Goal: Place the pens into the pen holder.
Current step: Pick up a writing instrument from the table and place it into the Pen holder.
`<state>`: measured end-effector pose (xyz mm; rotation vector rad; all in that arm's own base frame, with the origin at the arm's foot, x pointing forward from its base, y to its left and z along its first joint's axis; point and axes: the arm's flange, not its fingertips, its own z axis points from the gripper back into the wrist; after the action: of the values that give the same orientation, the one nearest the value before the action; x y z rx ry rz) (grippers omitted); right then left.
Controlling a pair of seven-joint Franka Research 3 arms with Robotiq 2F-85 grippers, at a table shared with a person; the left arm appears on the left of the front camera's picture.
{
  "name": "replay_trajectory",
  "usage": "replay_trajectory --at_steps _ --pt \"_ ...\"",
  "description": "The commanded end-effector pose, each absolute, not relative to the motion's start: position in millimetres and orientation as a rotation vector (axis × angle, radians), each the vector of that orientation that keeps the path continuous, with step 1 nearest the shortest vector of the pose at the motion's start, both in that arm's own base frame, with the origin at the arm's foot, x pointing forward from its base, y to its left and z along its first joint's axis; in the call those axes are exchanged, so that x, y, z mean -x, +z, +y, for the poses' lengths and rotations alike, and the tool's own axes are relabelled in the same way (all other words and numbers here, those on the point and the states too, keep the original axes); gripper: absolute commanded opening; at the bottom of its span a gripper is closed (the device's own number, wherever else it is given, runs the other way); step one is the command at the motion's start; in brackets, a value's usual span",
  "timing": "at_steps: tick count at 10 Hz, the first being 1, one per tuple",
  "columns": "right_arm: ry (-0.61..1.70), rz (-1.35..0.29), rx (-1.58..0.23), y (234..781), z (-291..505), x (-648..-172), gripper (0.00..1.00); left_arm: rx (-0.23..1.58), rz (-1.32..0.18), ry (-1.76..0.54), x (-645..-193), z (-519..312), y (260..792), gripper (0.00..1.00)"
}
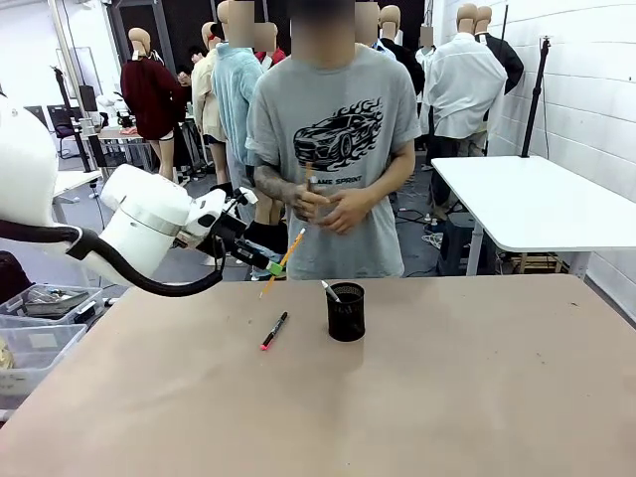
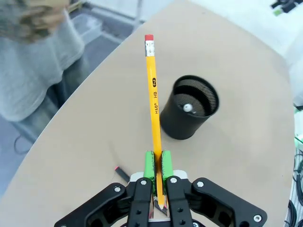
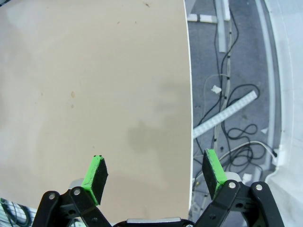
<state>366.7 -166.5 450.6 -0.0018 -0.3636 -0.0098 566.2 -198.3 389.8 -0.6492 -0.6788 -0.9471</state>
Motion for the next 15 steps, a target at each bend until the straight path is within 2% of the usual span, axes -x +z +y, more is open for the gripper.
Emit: replay_trajectory --at_steps 1,2,3,6,9,10,12,13,15 --pt "-0.023 -0.365 0.024 448.2 -163.6 -366.7 1.0 0.753 -0.722 -0.985 -560.0 -179.0 386.6 0.0" --pt "-0.023 -0.365 0.024 448.2 -163.6 -366.7 1.0 0.815 -0.8 -0.987 -546.2 -152.6 411.2 0.0" --pt "-0.023 -0.365 0.024 448.2 -163.6 -366.7 1.0 0.794 -0.876 -1.018 -523.6 -109.2 437.4 0.0" --pt "-0.023 -0.365 0.024 448.2 -163.6 -366.7 1.0 0.634 -1.187 -0.85 -453.2 39.5 500.3 0.0" --pt "-0.023 -0.365 0.024 448.2 -163.6 -366.7 1.0 0.664 -1.371 -0.711 -427.2 100.7 501.3 0.0" --pt "-0.023 -0.365 0.024 448.2 -163.6 -366.7 1.0 0.694 -1.424 -0.683 -425.9 111.7 497.5 0.0" --pt "-0.023 -0.365 0.024 448.2 -163.6 -366.7 1.0 0.792 -1.434 -0.709 -443.3 103.2 491.2 0.0" --pt "-0.023 -0.365 0.024 448.2 -163.6 -366.7 1.0 0.767 -1.397 -0.68 -461.0 88.5 491.7 0.0" --pt "-0.023 -0.365 0.024 448.2 -163.6 -366.7 1.0 0.834 -1.292 -0.807 -506.7 33.0 494.4 0.0"
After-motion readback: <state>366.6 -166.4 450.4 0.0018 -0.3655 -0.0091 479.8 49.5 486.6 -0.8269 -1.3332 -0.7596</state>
